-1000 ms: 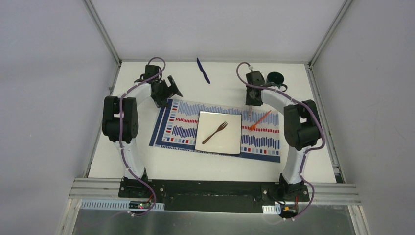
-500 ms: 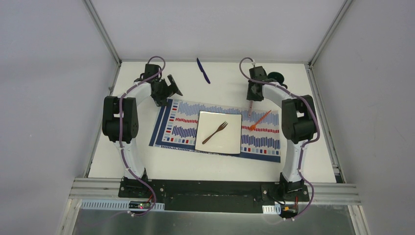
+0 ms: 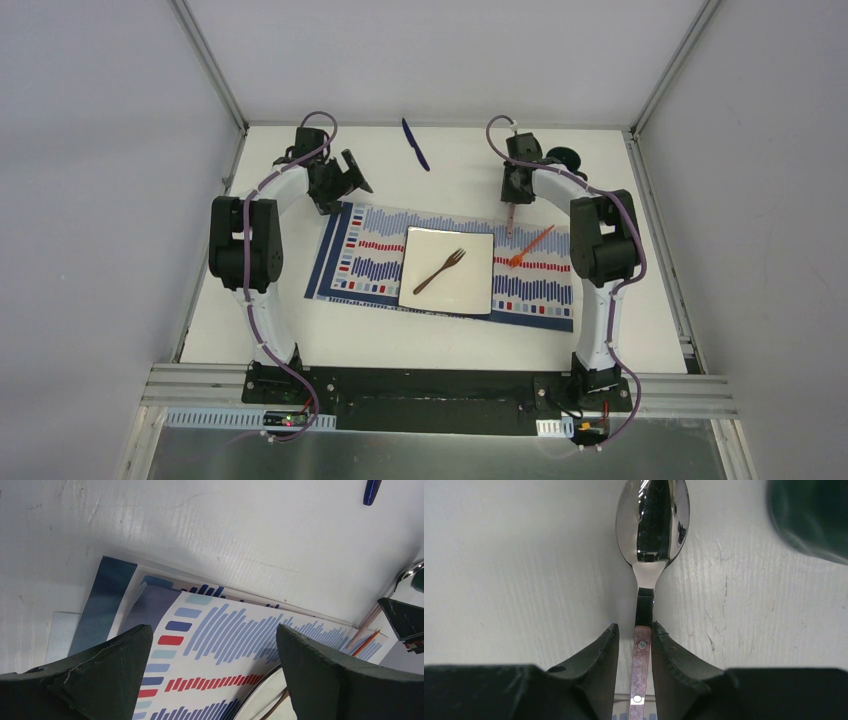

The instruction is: Set the dinner table for one person

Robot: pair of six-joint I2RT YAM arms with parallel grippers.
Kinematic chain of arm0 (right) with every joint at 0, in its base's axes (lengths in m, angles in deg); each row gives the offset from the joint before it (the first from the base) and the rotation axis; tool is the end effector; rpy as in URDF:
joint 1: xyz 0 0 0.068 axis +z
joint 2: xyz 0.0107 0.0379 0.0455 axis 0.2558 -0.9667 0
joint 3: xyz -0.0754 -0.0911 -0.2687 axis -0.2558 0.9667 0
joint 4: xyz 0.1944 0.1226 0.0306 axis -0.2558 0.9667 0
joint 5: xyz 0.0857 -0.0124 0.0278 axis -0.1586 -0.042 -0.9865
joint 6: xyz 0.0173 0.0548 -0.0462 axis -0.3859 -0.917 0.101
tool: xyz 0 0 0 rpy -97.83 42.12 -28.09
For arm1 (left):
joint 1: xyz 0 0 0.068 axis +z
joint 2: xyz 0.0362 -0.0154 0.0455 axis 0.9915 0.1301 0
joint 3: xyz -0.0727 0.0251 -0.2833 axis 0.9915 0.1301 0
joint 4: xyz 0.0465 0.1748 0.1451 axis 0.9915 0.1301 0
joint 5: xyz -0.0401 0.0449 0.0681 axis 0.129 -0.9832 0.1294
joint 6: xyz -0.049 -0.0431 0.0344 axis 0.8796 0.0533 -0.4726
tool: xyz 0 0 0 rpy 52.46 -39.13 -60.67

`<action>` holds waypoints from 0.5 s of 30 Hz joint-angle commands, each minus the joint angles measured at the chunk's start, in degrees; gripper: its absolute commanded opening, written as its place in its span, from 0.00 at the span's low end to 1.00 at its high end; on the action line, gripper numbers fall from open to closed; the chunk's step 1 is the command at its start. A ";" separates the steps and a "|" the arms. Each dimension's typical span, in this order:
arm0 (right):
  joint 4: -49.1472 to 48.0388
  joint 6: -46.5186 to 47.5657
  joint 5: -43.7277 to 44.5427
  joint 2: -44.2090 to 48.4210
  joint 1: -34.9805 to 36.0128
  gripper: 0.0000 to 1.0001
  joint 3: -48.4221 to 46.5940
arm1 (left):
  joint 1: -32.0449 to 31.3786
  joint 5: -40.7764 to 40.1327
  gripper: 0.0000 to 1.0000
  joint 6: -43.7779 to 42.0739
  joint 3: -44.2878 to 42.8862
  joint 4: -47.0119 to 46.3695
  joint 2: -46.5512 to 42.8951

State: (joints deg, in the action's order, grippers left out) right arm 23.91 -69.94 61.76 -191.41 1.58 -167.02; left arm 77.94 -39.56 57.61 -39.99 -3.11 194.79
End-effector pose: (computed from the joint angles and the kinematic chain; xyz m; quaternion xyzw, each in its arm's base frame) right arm 0.4363 0.1176 0.1812 0.0108 0.9574 -0.0043 0.2887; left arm 0.4121 -0.0562 0.2121 -0.0700 0.9335 -0.2420 0.2551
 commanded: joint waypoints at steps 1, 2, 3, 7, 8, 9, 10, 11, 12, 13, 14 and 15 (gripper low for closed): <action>-1.19 0.17 -0.38 0.10 -0.23 0.32 -1.11 | -0.52 -1.32 0.99 -0.54 -2.13 0.10 -2.44; -1.21 0.05 -0.38 -0.07 -0.24 0.31 -1.08 | -0.52 -1.37 0.99 -0.61 -2.06 0.09 -2.59; -1.28 0.00 -0.52 -0.16 -0.21 0.29 -1.03 | -0.52 -1.41 0.99 -0.60 -2.00 0.15 -2.63; -1.69 -0.44 -0.89 -0.11 -0.22 0.15 -0.23 | -0.52 -1.41 0.99 -0.63 -1.65 0.14 -2.80; -1.92 -0.36 -0.97 0.02 -0.16 0.12 0.06 | -0.52 -1.41 0.99 -0.60 -1.56 0.10 -2.92; -1.99 -0.36 -0.92 0.13 -0.22 0.11 0.35 | -0.52 -1.41 0.99 -0.62 -1.52 0.10 -2.96; -2.03 -0.37 -0.84 0.23 -0.23 0.09 0.60 | -0.52 -1.41 0.99 -0.63 -1.45 0.14 -2.99; -2.09 -0.34 -0.86 0.37 -0.23 0.07 0.86 | -0.52 -1.41 0.99 -0.63 -1.43 0.09 -3.07; -2.09 -0.41 -0.90 0.48 -0.31 0.06 1.06 | -0.52 -1.41 0.99 -0.63 -1.35 0.11 -3.10; -2.16 -0.40 -0.84 0.70 -0.26 0.03 1.38 | -0.52 -1.41 0.99 -0.63 -1.29 0.15 -3.21; -2.23 -0.46 -0.88 0.91 -0.22 0.01 1.71 | -0.52 -1.41 0.99 -0.63 -1.21 0.10 -3.24; -2.24 -0.46 -0.93 1.21 -0.25 0.00 1.93 | -0.52 -1.41 0.99 -0.63 -1.10 0.11 -3.31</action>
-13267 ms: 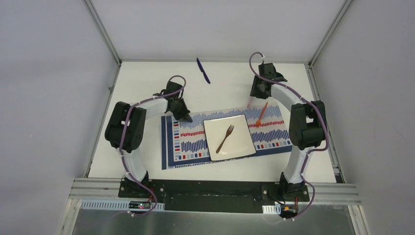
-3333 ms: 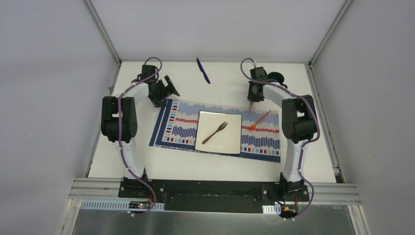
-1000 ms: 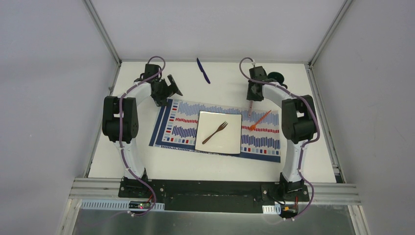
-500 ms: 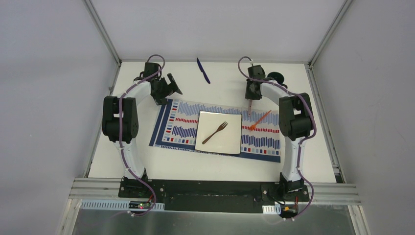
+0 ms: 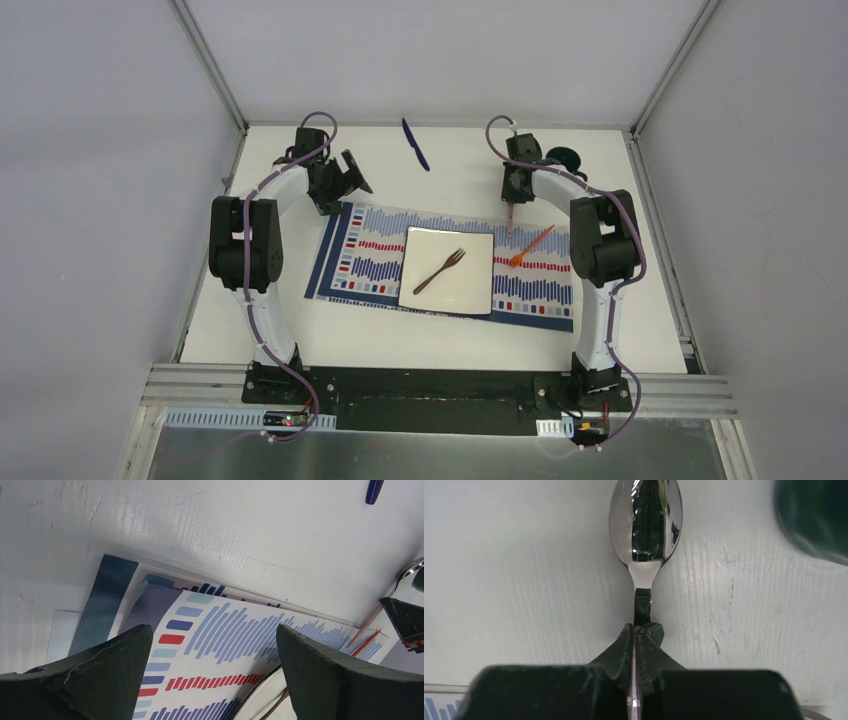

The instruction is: Set the dinner table for one person

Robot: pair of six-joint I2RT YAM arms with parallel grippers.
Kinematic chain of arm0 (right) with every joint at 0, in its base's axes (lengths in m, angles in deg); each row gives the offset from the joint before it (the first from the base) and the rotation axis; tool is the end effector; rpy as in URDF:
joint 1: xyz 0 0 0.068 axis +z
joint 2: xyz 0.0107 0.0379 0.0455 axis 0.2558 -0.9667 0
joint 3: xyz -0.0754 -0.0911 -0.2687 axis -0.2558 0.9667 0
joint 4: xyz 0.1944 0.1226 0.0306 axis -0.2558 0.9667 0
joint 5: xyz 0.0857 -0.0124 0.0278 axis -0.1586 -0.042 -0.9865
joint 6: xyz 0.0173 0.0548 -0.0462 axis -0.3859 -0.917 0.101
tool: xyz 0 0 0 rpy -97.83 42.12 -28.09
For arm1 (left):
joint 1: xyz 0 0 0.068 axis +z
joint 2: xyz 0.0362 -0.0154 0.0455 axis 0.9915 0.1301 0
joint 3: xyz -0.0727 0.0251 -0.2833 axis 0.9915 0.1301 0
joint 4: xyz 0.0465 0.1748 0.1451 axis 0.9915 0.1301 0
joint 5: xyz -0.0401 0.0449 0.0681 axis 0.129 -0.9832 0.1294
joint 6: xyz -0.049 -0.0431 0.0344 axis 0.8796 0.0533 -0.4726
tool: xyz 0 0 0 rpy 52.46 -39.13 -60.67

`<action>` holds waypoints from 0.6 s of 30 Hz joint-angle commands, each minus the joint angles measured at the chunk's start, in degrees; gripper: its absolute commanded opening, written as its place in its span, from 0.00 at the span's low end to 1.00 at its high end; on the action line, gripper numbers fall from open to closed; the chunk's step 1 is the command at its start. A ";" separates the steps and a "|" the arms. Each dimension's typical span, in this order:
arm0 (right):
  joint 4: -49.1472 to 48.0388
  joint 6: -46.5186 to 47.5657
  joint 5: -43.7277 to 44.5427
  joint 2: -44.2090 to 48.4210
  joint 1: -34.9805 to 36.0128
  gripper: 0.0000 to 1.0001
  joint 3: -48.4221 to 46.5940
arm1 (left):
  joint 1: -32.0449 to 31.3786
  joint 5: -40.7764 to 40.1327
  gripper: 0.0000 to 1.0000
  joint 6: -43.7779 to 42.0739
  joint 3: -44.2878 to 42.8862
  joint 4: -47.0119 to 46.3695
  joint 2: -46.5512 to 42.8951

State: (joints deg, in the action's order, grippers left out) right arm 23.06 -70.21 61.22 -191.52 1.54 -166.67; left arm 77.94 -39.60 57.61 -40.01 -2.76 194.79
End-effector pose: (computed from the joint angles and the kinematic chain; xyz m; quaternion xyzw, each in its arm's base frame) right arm 0.4370 0.1180 0.1796 0.0124 0.9567 0.0017 0.2907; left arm 0.4115 -0.0561 0.2118 -0.0707 0.9344 -0.2413 0.2525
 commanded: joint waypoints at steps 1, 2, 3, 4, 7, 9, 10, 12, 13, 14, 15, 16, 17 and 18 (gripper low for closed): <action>-1.41 -0.18 -0.44 1.71 -0.20 0.00 1.91 | -0.52 -1.37 0.99 -0.63 -0.99 -0.25 -3.38; -1.41 -0.14 -0.44 2.13 -0.11 0.00 2.22 | -0.52 -1.37 0.99 -0.61 -0.89 -0.27 -3.52; -1.37 -0.24 -0.45 2.57 -0.19 0.00 2.52 | -0.52 -1.42 0.99 -0.55 -0.76 -0.30 -3.60; -1.37 -0.23 -0.37 2.96 -0.24 0.00 2.73 | -0.56 -1.37 0.99 -0.54 -0.63 -0.30 -3.67; -0.58 -0.22 -0.13 4.46 -0.17 0.00 3.15 | -0.52 -1.37 0.99 -0.45 -0.36 -0.41 -3.93; -0.14 -0.21 0.08 5.74 -0.18 0.00 3.97 | -0.52 -1.37 0.99 -0.45 -0.18 -0.38 -4.22; -0.03 -0.34 0.19 6.47 -0.14 0.00 4.44 | -0.52 -1.32 0.99 -0.41 -0.10 -0.45 -4.33; 0.45 -0.39 0.41 8.08 -0.05 0.00 5.36 | -0.54 -1.37 0.99 -0.32 0.00 -0.46 -4.38; 0.55 -0.42 0.61 8.97 -0.02 0.00 5.87 | -0.52 -1.25 0.99 -0.28 0.05 -0.54 -4.46; 0.75 -0.40 0.81 9.76 0.05 0.00 6.34 | -0.52 -1.18 0.99 -0.16 0.14 -0.66 -4.48; 1.23 -0.42 0.99 10.61 0.09 0.00 6.74 | -0.52 -1.11 0.99 -0.11 0.24 -0.78 -4.55; 1.32 -0.31 1.16 11.45 0.20 0.00 7.21 | -0.52 -1.03 0.99 -0.06 0.39 -0.83 -4.57; 1.43 -0.15 1.33 12.23 0.35 0.00 7.67 | -0.56 -1.02 0.99 -0.06 0.48 -0.88 -4.64; 1.73 -0.13 1.50 13.00 0.55 0.00 7.92 | -0.60 -1.02 0.99 -0.02 0.59 -0.90 -4.81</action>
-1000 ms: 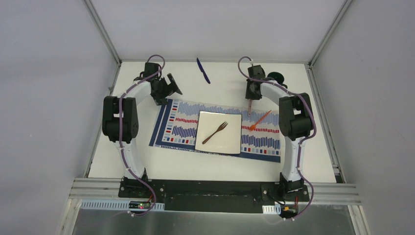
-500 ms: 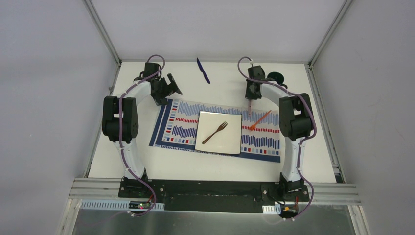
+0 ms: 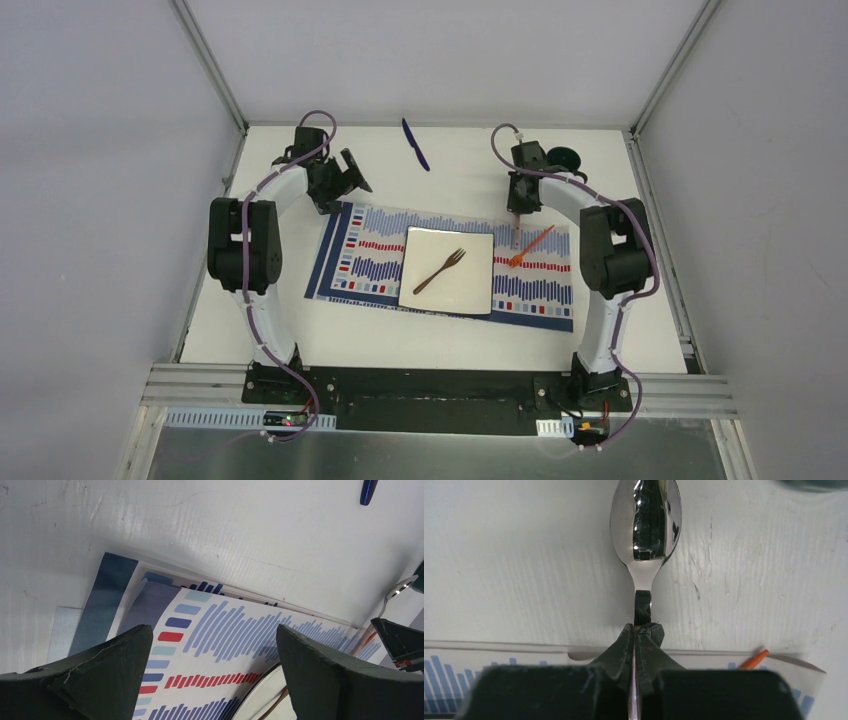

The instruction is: Set the dinner table for one person

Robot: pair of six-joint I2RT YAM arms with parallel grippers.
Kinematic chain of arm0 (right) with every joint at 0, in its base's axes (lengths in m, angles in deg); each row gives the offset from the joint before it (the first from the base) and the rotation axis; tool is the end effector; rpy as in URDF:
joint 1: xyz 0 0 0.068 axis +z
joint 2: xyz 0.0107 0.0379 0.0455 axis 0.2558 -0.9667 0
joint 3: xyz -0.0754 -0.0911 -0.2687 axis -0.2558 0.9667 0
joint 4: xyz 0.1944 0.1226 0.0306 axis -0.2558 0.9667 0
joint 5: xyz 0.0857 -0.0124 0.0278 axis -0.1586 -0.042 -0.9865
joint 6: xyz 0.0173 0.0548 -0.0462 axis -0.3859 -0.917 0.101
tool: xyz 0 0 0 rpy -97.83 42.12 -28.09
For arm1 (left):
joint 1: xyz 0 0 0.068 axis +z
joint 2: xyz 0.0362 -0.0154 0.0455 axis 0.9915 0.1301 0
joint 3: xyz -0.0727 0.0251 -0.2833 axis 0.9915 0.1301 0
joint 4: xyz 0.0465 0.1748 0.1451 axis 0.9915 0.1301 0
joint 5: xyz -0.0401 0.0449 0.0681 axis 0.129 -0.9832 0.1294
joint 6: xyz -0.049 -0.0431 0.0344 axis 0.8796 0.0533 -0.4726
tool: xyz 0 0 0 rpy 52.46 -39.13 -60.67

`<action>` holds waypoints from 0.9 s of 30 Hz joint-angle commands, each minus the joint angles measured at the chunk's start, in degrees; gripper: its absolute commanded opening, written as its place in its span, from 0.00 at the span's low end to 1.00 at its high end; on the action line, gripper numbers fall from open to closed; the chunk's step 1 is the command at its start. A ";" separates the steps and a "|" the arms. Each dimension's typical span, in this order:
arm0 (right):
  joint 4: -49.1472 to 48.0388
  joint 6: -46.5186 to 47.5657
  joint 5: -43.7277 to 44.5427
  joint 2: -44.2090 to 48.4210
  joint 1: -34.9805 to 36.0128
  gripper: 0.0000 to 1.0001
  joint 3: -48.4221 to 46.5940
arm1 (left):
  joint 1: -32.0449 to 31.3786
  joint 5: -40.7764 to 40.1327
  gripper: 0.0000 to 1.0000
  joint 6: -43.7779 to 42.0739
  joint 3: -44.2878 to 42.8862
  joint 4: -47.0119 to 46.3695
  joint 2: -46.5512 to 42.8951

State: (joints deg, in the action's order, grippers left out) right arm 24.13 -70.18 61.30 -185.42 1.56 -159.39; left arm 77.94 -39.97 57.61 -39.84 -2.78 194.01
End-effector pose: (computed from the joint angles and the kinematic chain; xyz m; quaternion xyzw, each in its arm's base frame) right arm 0.4056 0.1089 0.1869 0.0106 0.9620 -0.0045 0.2728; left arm 0.4098 -0.0556 0.2162 -0.0706 0.9333 -0.2392 0.2584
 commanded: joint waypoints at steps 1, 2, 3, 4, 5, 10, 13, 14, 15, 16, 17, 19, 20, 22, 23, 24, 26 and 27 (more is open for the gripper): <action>0.96 -0.08 1.75 7.66 0.64 0.00 1.03 | -0.61 -0.64 0.99 0.08 0.58 -0.95 -4.14; 1.47 0.04 1.87 8.33 0.83 0.00 1.31 | -0.61 -0.64 0.99 0.12 0.69 -1.11 -4.27; 1.99 0.09 1.98 8.95 0.91 0.00 1.39 | -0.61 -0.59 0.99 0.16 0.83 -1.08 -4.41; 2.38 0.07 2.30 9.54 1.24 0.00 1.64 | -0.68 -0.63 0.99 0.16 0.88 -1.18 -4.53; 2.47 0.15 2.51 10.27 1.43 0.00 2.19 | -0.69 -0.71 0.99 0.16 1.01 -1.18 -4.70; 3.30 0.07 3.60 13.81 3.81 0.00 4.86 | -0.83 -0.73 0.99 0.24 1.15 -1.15 -5.14; 3.73 -0.15 4.54 15.27 5.23 0.00 6.98 | -1.11 -0.86 0.99 0.34 1.29 -1.20 -5.31; 3.68 -0.24 5.11 15.61 5.67 0.00 7.81 | -1.20 -0.90 0.99 0.34 1.37 -1.21 -5.41; 3.79 -0.27 5.25 16.00 6.06 0.00 8.51 | -1.28 -0.91 0.99 0.40 1.35 -1.16 -5.48; 3.65 -0.52 5.38 16.42 6.37 0.00 9.33 | -1.36 -0.98 0.99 0.42 1.45 -1.19 -5.52; 3.52 -0.83 5.72 16.75 6.80 0.00 10.21 | -1.46 -1.04 0.99 0.43 1.49 -1.17 -5.53; 3.56 -1.27 5.91 17.45 7.69 0.00 11.68 | -1.64 -1.08 0.99 0.43 1.54 -1.20 -5.58; 3.42 -1.69 6.81 17.80 8.18 0.00 12.50 | -1.70 -1.14 0.99 0.43 1.66 -1.18 -5.65; 3.24 -2.25 7.45 18.29 8.84 0.00 14.13 | -1.83 -1.22 0.99 0.43 1.75 -1.22 -5.78; 3.12 -2.69 8.22 18.59 9.13 0.00 14.87 | -1.92 -1.32 0.99 0.43 1.76 -1.17 -5.85; 2.70 -2.91 8.14 18.75 9.21 0.00 15.68 | -1.99 -1.42 0.99 0.43 1.84 -1.23 -5.89; 2.52 -3.49 8.70 19.00 9.56 0.00 16.79 | -2.16 -1.46 0.99 0.43 1.85 -1.20 -5.89; 2.29 -3.77 8.65 19.12 9.81 0.00 17.38 | -2.25 -1.50 0.99 0.43 1.85 -1.19 -5.90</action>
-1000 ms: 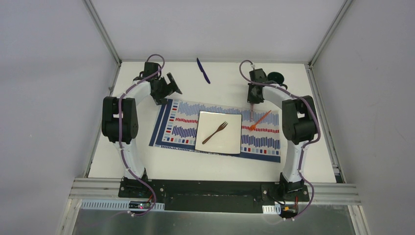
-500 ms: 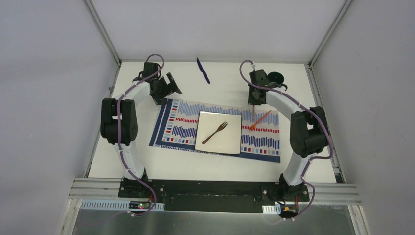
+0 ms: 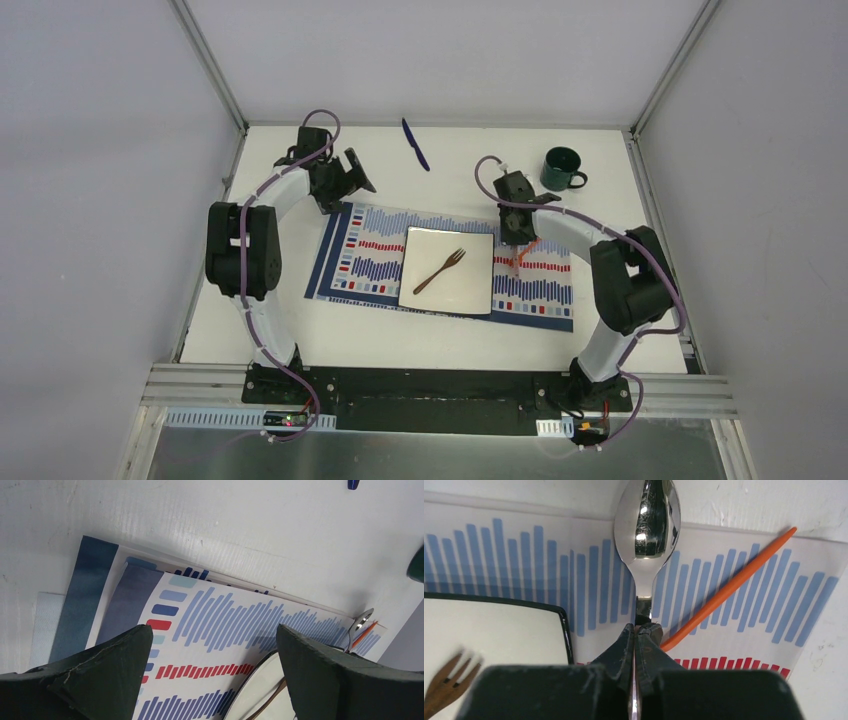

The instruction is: Set the dinner table for one person

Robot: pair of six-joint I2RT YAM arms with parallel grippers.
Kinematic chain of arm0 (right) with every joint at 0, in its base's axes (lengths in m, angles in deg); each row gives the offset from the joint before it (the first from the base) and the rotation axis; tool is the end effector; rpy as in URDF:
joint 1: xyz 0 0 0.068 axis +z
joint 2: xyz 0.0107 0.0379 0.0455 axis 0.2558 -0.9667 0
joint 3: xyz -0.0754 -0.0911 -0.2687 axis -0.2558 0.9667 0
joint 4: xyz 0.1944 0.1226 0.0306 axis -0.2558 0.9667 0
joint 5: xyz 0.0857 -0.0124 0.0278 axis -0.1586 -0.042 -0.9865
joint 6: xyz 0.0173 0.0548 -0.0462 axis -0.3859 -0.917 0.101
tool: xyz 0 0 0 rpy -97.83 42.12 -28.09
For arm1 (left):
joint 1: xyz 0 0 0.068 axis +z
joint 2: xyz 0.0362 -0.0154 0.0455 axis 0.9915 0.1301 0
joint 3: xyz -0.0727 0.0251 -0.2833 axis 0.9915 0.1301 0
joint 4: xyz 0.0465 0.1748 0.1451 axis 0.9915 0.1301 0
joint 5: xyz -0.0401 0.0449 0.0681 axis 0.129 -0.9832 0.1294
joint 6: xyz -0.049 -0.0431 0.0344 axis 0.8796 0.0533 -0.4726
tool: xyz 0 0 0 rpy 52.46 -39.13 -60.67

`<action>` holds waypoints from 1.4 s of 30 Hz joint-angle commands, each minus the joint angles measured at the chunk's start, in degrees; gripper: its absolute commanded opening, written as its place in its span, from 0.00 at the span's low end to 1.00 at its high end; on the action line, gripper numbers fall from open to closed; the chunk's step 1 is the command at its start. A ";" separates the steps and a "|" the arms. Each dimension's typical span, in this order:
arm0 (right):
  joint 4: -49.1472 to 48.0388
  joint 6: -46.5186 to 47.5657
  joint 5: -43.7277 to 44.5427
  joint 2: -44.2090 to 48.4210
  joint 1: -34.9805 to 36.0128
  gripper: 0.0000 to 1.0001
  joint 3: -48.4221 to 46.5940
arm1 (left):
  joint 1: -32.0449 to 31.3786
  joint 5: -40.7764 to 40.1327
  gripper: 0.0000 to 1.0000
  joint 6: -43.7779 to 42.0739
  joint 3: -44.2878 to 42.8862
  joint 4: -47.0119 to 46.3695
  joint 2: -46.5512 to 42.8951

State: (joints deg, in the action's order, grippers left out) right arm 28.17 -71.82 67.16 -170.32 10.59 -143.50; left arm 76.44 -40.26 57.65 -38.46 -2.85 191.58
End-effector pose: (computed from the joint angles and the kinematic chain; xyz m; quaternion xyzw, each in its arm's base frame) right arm 0.3111 0.1300 0.2025 -0.0439 0.9661 -0.0413 0.2510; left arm 0.4000 -0.0651 0.2256 -0.0574 0.9317 -0.2419 0.2649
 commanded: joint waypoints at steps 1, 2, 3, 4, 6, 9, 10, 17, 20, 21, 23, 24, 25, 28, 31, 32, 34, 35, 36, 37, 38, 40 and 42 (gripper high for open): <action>-2.05 -2.25 2.87 4.15 0.97 0.00 1.96 | -0.83 -1.24 0.99 0.38 0.47 -1.14 -3.46; -2.08 -2.52 3.06 4.15 1.16 0.00 2.30 | -0.90 -1.28 0.99 0.38 0.47 -1.15 -3.52; -2.13 -2.55 3.09 4.12 1.32 0.00 2.57 | -0.94 -1.28 0.99 0.32 0.47 -1.13 -3.39; -2.26 -2.66 3.29 4.16 1.51 0.00 2.83 | -1.01 -1.32 0.99 0.30 0.47 -1.08 -3.37; -2.33 -2.80 3.47 4.22 1.79 0.00 3.32 | -1.03 -1.41 0.99 0.30 0.56 -1.14 -3.44; -2.61 -3.07 3.56 4.25 2.10 0.00 4.00 | -1.12 -1.47 0.99 0.27 0.43 -1.11 -3.39; -2.46 -3.07 3.58 4.19 2.22 0.01 4.00 | -1.12 -1.42 0.99 0.28 0.39 -1.15 -3.37; -0.38 -2.75 7.11 7.50 2.29 0.33 1.59 | -1.13 -1.92 0.99 -0.19 -0.35 -0.40 -3.52; -0.21 -2.21 8.68 8.37 1.84 0.39 -0.78 | -1.14 -2.13 0.99 -0.32 -0.99 0.20 -3.46; -0.71 -2.11 8.98 8.65 1.42 0.40 -1.19 | -1.18 -2.12 0.99 -0.36 -1.14 0.17 -3.52; -2.20 -2.86 8.81 9.76 -0.53 0.40 -0.74 | -1.16 -1.88 0.97 -0.33 -1.39 0.23 -3.46; -3.96 -3.67 7.84 11.11 -2.94 0.40 1.38 | -1.00 -1.02 0.96 -0.21 -1.64 0.22 -3.20; -6.24 -5.05 6.18 12.95 -5.14 0.40 3.88 | -0.80 0.19 0.91 0.07 -1.97 0.17 -2.88; -15.12 -8.55 2.25 20.22 -12.55 0.40 14.13 | -0.37 3.09 0.77 0.60 -2.89 0.22 -2.08; -19.47 -11.67 1.47 25.14 -16.07 0.40 20.66 | -0.33 4.25 0.71 1.35 -3.00 -0.85 -1.77; -20.06 -11.90 2.49 25.99 -16.69 0.40 22.10 | -0.33 4.64 0.70 1.61 -3.04 -1.23 -1.51; -21.35 -13.21 4.71 27.72 -18.02 0.40 24.87 | -0.33 5.38 0.70 1.95 -3.36 -1.49 -1.06; -22.66 -13.50 5.48 28.62 -18.41 0.40 26.49 | -0.32 5.57 0.70 2.04 -3.59 -1.51 -0.82; -23.68 -13.71 5.71 28.87 -18.92 0.40 27.92 | -0.33 5.72 0.69 2.05 -3.65 -1.50 -0.79; -24.51 -13.82 5.53 28.71 -19.48 0.40 28.49 | -0.33 5.85 0.69 2.05 -3.73 -1.52 -0.82; -25.27 -13.96 5.03 28.19 -20.19 0.40 28.83 | -0.33 5.73 0.69 1.98 -3.74 -1.53 -0.90; -26.38 -14.56 3.99 26.56 -21.67 0.40 29.05 | -0.33 5.82 0.69 1.97 -3.82 -1.57 -1.00; -27.83 -15.69 2.29 25.89 -23.45 0.40 29.43 | -0.33 6.03 0.69 2.05 -3.96 -1.58 -1.04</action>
State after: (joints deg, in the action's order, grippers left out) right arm 7.80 -84.50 70.77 -143.83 -10.07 -114.32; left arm 75.85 -35.43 59.03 -40.10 -2.46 191.21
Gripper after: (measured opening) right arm 0.402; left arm 0.691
